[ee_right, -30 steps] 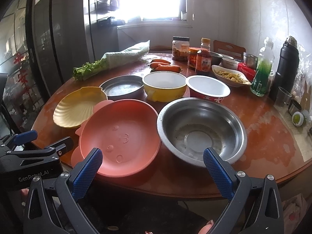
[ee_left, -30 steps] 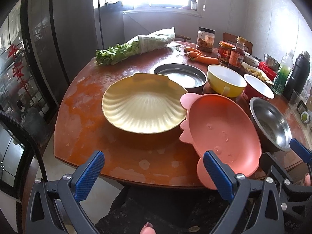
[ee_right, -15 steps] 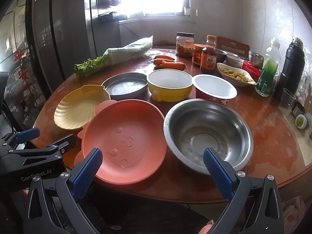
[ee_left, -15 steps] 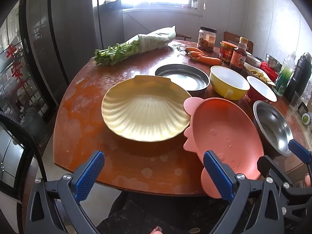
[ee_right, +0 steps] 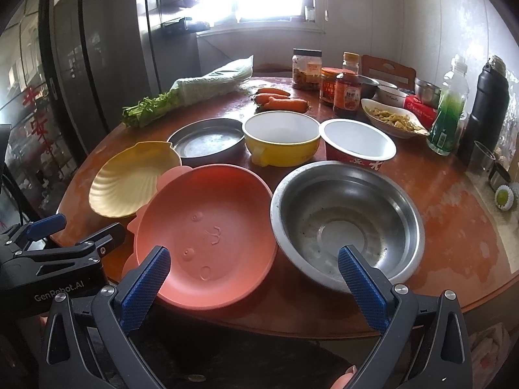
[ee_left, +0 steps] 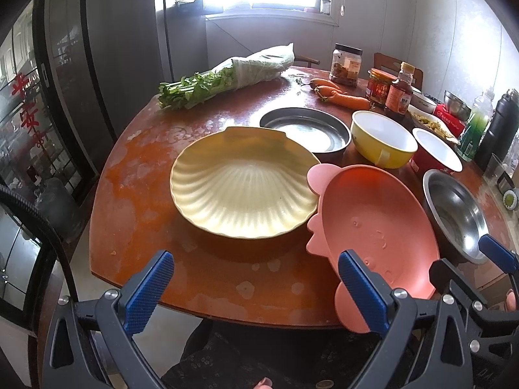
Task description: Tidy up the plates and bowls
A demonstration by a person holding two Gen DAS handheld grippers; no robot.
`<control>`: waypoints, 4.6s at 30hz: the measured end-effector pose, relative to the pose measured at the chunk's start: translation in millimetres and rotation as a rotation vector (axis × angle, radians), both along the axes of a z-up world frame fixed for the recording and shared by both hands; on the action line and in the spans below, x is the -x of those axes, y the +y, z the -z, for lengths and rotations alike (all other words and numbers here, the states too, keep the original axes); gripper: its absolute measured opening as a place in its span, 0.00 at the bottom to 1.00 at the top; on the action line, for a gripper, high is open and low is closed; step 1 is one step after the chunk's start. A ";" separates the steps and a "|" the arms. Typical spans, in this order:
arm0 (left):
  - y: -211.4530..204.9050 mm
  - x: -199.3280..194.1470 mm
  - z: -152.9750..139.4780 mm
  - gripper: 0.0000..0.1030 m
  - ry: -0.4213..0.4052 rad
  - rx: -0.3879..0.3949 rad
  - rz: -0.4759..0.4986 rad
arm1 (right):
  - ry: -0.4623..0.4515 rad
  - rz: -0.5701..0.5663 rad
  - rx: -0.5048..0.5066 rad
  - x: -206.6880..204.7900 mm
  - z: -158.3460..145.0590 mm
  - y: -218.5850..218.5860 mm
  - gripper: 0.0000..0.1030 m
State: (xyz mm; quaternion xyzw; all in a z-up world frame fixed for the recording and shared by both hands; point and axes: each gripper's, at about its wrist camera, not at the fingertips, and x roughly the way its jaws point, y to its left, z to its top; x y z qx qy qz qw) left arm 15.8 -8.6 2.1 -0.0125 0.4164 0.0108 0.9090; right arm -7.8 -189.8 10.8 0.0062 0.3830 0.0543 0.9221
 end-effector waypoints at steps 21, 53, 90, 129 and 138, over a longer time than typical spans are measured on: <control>52.2 -20.2 -7.3 0.99 0.018 0.025 -0.122 | 0.036 -0.088 -0.011 -41.0 -23.0 23.7 1.00; 104.4 -101.6 21.8 0.61 0.164 0.111 -0.080 | 0.285 -0.246 -0.047 -174.5 18.2 91.2 0.32; 145.8 -112.5 10.2 0.37 0.147 0.125 -0.150 | 0.280 -0.441 -0.059 -141.0 19.4 164.0 0.14; 88.3 -77.0 -35.5 0.58 -0.017 0.171 -0.031 | 0.125 -0.282 -0.119 -95.5 -24.7 90.3 0.42; 51.6 -45.9 -38.6 0.60 -0.029 0.173 0.029 | 0.091 -0.238 -0.147 -62.0 -31.5 49.6 0.45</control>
